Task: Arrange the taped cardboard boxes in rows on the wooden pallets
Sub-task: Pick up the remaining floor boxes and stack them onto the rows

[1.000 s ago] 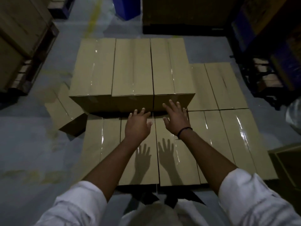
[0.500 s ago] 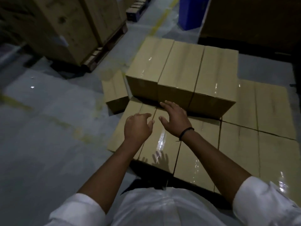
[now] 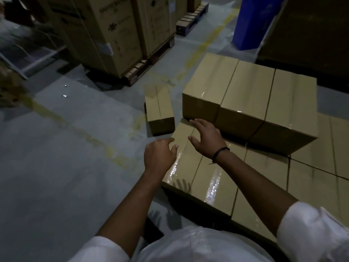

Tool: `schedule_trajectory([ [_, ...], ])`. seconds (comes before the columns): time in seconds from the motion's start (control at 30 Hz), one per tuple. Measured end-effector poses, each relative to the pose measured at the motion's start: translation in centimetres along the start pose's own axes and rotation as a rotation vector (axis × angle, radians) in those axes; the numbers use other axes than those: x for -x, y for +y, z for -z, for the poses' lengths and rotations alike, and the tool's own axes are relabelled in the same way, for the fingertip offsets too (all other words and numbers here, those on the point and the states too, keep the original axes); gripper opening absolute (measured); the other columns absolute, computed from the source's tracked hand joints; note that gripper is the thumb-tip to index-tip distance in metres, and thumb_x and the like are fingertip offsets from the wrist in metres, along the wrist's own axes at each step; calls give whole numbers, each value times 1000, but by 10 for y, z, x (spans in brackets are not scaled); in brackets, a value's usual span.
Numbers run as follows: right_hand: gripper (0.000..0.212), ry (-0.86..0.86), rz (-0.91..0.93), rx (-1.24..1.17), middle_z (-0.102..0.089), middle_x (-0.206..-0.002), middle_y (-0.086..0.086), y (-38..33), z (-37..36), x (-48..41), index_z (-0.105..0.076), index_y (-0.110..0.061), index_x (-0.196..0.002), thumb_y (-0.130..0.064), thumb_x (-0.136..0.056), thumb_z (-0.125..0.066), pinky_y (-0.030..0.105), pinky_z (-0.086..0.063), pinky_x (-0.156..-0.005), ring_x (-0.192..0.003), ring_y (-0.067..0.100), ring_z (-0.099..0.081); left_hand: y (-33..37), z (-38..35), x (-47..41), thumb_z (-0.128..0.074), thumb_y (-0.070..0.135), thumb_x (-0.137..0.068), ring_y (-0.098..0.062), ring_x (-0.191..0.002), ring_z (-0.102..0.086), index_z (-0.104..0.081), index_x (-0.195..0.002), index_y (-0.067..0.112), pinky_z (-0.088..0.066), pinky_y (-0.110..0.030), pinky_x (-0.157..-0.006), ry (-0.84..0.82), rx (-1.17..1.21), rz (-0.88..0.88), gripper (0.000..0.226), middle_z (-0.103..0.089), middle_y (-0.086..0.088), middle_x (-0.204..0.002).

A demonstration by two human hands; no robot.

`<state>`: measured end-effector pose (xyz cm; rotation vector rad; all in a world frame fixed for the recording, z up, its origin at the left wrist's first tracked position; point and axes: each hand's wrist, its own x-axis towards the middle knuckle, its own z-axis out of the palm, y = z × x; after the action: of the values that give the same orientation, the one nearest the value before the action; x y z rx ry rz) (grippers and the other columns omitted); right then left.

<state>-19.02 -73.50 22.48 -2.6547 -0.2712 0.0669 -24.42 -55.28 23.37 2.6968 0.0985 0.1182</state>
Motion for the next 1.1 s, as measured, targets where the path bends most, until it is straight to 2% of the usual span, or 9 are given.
schedule_trajectory([
  [0.2, 63, -106, 40, 68, -38, -160, 1, -94, -64, -64, -39, -30, -154, -44, -96, -62, 48, -31, -116, -145, 24, -35, -119, 54, -47, -62, 38, -98, -28, -96, -71, -73, -125, 25, -52, -31, -74, 40, -17, 51, 32, -76, -8, -111],
  [0.43, 61, -155, 99, 49, -37, -160, 2, -184, -105, -114, -40, -28, -153, -45, -98, -60, 48, -31, -117, -145, 25, -34, -217, 104, -77, -62, 41, -97, -27, -100, -72, -72, -127, 27, -55, -33, -77, 39, -41, 120, 34, -76, -5, -114],
  [0.57, 61, -215, 108, 100, -38, -160, 1, -192, -119, -150, -40, -30, -153, -45, -98, -59, 48, -29, -117, -146, 25, -32, -249, 110, -109, -60, 42, -98, -27, -101, -71, -71, -128, 27, -54, -33, -77, 20, -48, 143, 35, -76, -5, -113],
  [0.77, 61, -206, 23, 94, -39, -158, 3, -186, -141, -227, -42, -27, -152, -45, -97, -60, 50, -33, -116, -143, 28, -36, -276, 107, -180, -60, 42, -99, -27, -101, -71, -70, -130, 28, -54, -33, -77, -11, -61, 121, 36, -75, -5, -116],
  [0.93, 62, -233, -66, 75, -36, -160, 4, -173, -166, -304, -39, -27, -153, -45, -97, -60, 52, -33, -115, -145, 29, -34, -301, 89, -272, -58, 46, -99, -26, -102, -71, -68, -132, 29, -54, -33, -78, -87, -127, 52, 38, -75, -2, -119],
  [1.1, 63, -255, -189, 19, -37, -160, 5, -155, -175, -386, -38, -28, -154, -44, -97, -60, 53, -33, -116, -143, 30, -36, -311, 73, -375, -58, 46, -99, -24, -105, -70, -68, -131, 31, -52, -31, -80, -186, -76, 53, 37, -73, 1, -122],
])
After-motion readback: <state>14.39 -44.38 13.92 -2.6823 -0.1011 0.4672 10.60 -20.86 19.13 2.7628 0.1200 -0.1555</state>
